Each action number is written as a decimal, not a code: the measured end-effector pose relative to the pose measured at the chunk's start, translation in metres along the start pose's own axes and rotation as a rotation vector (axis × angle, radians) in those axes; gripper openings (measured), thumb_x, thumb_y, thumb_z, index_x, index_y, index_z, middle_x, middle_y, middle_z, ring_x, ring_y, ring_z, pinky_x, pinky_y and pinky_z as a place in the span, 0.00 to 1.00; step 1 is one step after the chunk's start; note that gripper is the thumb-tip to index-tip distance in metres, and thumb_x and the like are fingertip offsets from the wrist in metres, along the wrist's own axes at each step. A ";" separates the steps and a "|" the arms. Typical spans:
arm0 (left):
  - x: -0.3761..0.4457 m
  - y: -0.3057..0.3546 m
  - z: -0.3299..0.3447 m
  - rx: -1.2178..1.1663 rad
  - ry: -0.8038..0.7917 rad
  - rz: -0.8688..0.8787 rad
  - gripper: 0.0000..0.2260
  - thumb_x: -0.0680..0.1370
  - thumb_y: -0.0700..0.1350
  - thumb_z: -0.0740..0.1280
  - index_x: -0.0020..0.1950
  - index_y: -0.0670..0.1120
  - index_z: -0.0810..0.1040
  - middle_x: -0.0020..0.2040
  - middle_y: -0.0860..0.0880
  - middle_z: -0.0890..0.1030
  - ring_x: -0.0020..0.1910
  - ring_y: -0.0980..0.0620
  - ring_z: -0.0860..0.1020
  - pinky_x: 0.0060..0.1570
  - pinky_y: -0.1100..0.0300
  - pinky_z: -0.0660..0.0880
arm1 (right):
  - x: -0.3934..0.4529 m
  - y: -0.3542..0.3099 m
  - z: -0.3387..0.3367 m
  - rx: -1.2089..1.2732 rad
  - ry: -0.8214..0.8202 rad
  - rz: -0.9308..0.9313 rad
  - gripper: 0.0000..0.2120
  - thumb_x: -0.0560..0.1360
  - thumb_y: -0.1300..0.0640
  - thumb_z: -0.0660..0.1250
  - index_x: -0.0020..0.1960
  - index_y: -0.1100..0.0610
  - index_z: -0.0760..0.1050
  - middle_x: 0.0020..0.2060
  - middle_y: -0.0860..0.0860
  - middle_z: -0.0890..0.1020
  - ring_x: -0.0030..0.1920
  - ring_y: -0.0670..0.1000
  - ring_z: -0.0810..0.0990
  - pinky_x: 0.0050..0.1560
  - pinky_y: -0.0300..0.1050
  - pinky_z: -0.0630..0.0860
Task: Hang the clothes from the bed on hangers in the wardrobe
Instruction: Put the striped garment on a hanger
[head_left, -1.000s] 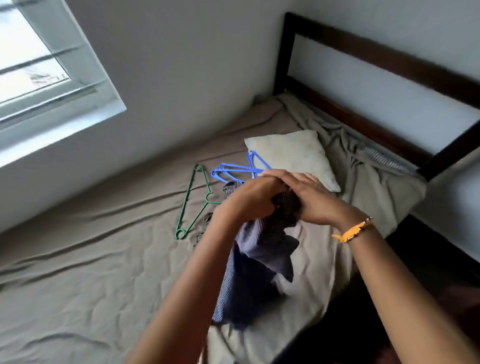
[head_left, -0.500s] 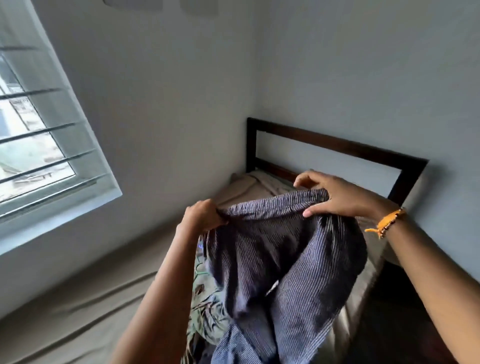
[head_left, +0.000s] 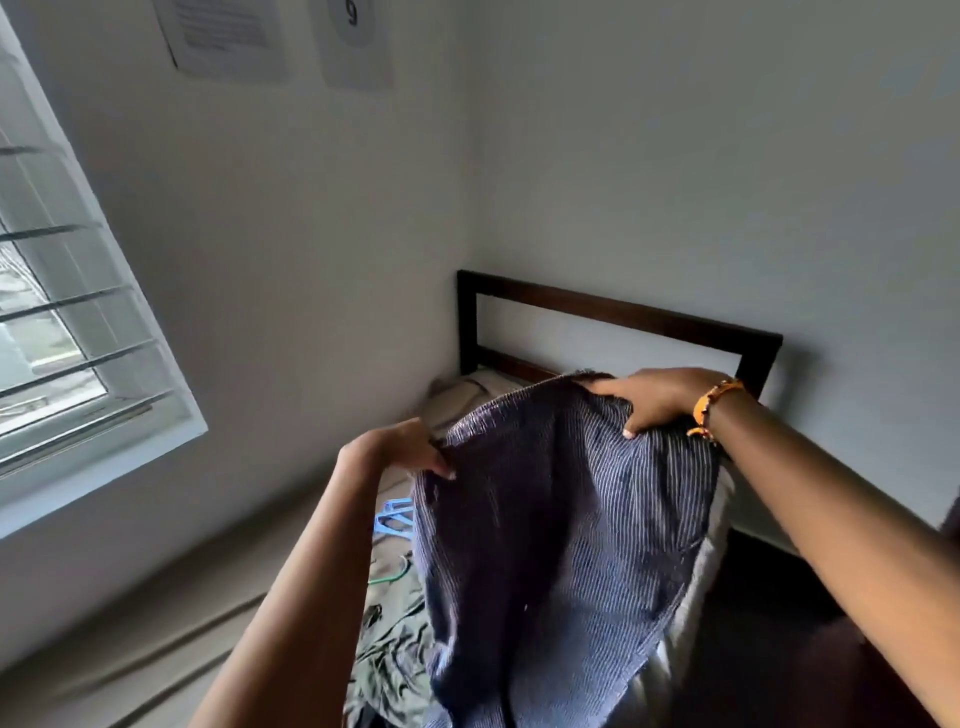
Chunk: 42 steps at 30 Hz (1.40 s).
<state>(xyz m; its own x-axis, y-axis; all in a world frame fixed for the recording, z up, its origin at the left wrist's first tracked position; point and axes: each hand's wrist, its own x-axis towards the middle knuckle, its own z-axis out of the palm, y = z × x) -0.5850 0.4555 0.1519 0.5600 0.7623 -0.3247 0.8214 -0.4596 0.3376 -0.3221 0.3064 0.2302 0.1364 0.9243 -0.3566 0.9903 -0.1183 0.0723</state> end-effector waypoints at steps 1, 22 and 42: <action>-0.001 -0.001 0.003 0.013 -0.020 0.002 0.21 0.67 0.56 0.75 0.49 0.40 0.80 0.42 0.48 0.78 0.41 0.51 0.75 0.42 0.60 0.70 | 0.002 0.006 -0.002 0.021 0.026 0.012 0.39 0.73 0.57 0.69 0.76 0.43 0.51 0.64 0.57 0.74 0.56 0.53 0.74 0.50 0.41 0.68; -0.001 0.028 -0.037 -0.398 0.765 -0.063 0.12 0.67 0.47 0.76 0.45 0.41 0.84 0.39 0.41 0.82 0.45 0.43 0.79 0.41 0.58 0.70 | 0.027 0.009 0.083 -0.556 0.466 -0.322 0.53 0.63 0.75 0.61 0.72 0.36 0.42 0.55 0.54 0.63 0.23 0.49 0.73 0.17 0.35 0.67; -0.027 0.111 -0.044 -1.356 0.142 0.706 0.23 0.71 0.39 0.70 0.66 0.44 0.72 0.60 0.41 0.78 0.55 0.49 0.79 0.60 0.55 0.74 | 0.041 -0.040 -0.060 2.026 0.283 -0.145 0.08 0.76 0.62 0.62 0.42 0.58 0.78 0.31 0.50 0.82 0.37 0.47 0.80 0.38 0.38 0.78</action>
<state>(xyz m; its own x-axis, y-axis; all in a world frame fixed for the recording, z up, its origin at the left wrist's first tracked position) -0.5136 0.4036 0.2375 0.7017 0.6458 0.3008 -0.3564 -0.0472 0.9331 -0.3575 0.3712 0.2683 0.2614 0.9571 -0.1252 -0.3729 -0.0195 -0.9277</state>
